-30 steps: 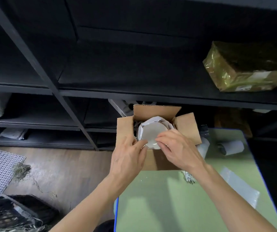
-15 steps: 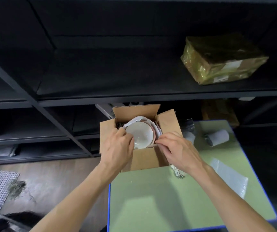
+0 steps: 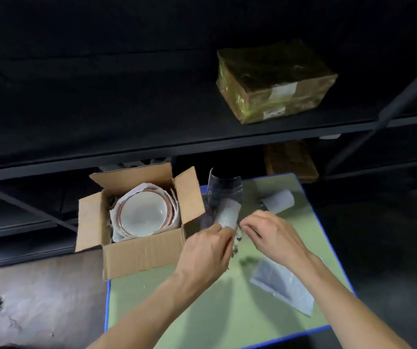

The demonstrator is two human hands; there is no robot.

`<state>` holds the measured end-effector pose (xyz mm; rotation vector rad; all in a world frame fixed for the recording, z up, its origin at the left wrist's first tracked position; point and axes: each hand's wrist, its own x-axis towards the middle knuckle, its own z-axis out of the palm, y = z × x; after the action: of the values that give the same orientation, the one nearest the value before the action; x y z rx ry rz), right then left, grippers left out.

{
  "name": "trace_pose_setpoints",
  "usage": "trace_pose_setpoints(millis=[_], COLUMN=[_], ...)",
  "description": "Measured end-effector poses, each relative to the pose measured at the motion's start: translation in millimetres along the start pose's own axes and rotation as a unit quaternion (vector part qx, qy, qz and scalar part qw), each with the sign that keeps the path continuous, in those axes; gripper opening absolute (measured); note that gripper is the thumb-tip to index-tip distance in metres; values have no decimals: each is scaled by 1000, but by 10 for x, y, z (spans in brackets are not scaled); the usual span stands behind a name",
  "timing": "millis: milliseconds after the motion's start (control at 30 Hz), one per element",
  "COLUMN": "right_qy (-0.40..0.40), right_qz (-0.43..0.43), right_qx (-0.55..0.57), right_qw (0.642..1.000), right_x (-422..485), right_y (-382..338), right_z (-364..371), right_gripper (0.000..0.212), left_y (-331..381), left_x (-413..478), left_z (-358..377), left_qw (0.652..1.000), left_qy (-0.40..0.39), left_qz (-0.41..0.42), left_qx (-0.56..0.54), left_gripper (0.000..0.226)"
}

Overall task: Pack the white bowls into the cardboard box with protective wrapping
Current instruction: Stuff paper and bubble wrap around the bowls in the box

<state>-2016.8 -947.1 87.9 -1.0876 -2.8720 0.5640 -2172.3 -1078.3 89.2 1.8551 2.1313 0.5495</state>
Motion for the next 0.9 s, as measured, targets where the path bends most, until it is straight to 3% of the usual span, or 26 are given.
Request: trace_pose_setpoints(millis=[200, 433, 567, 700, 900], right_qy=[-80, -109, -104, -113, -140], right_qz=[73, 54, 72, 82, 57], right_qx=[-5, 63, 90, 185, 382], right_qw=[994, 991, 988, 973, 912], right_x=[40, 586, 725, 676, 519], right_y=[602, 329, 212, 255, 301], right_z=[47, 141, 252, 211, -129], right_gripper=[32, 54, 42, 5, 13], left_y=[182, 88, 30, -24, 57], left_x=[136, 178, 212, 255, 299], left_z=[380, 459, 446, 463, 420], left_qw=[996, 986, 978, 975, 986], left_qy=[-48, -55, -78, -80, -28], left_qz=[-71, -154, -187, -206, -158], left_qx=[31, 35, 42, 26, -41], left_gripper=[31, 43, 54, 65, 63])
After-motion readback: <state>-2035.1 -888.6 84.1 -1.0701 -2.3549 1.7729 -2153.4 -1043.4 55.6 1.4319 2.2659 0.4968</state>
